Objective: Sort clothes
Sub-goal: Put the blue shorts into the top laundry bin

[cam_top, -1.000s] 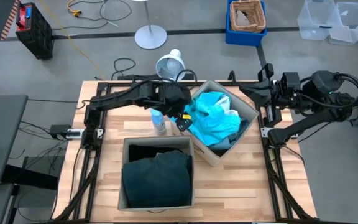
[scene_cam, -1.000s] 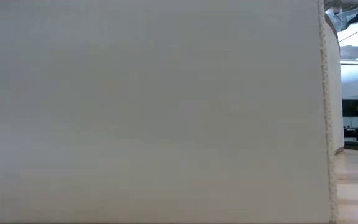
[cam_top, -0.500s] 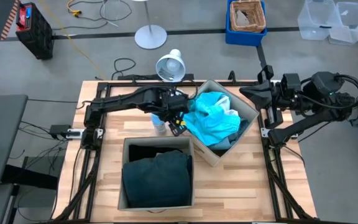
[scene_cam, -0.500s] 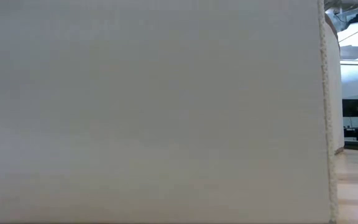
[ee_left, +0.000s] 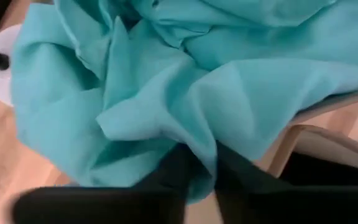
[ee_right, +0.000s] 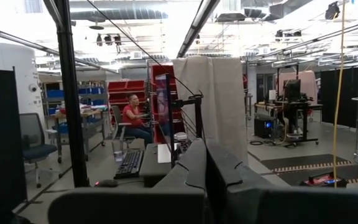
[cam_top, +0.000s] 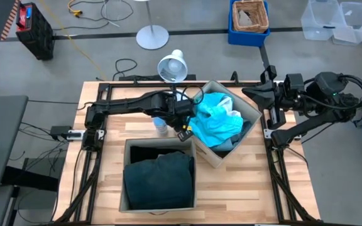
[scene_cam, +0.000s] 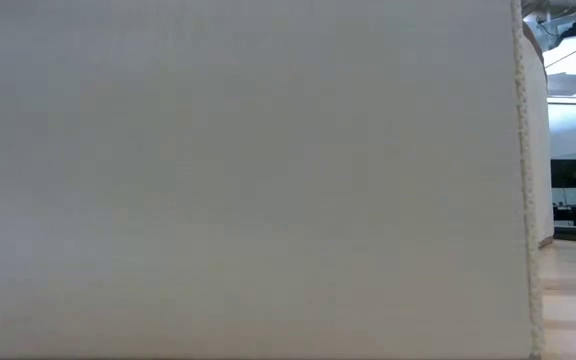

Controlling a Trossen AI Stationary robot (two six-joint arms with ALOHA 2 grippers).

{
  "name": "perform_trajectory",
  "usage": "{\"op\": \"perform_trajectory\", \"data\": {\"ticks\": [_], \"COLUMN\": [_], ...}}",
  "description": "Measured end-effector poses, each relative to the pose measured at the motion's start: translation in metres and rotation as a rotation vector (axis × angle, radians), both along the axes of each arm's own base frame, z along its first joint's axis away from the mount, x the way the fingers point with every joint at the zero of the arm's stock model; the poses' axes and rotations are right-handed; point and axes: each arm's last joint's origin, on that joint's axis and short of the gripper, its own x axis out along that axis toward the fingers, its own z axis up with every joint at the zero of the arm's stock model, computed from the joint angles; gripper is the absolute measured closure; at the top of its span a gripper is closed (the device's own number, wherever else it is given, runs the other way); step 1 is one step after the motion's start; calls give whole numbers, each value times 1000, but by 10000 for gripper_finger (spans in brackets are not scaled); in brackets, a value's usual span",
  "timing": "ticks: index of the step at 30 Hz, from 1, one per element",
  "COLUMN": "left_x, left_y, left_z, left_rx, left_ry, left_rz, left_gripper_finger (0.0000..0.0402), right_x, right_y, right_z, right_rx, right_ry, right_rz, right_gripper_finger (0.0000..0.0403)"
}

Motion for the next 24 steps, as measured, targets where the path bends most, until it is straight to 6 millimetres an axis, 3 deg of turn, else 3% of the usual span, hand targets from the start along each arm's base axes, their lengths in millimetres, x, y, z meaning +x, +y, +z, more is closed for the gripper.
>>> {"op": "perform_trajectory", "data": {"ticks": [2, 9, 19, 22, 24], "left_x": [0, 7, 45, 57, 59], "left_y": [0, -2, -17, -20, -19], "left_z": [3, 34, 78, 72, 64], "left_rx": [-2, 24, 74, 22, -10], "left_ry": [-12, -217, -805, -867, -813], "left_rz": [2, -33, -301, -410, -396], "left_gripper_finger": [385, 399, 401, 401, 398], "right_x": [0, 0, 0, 0, 0], "right_y": [0, 0, 0, 0, 0], "right_z": [0, 0, 0, 0, 0], "right_rx": [0, -1, 0, -2, -1], "right_ry": [0, 0, 0, 0, 0], "right_rz": [0, -1, -1, -3, -3], "right_gripper_finger": [388, 388, 388, 388, 388]}}
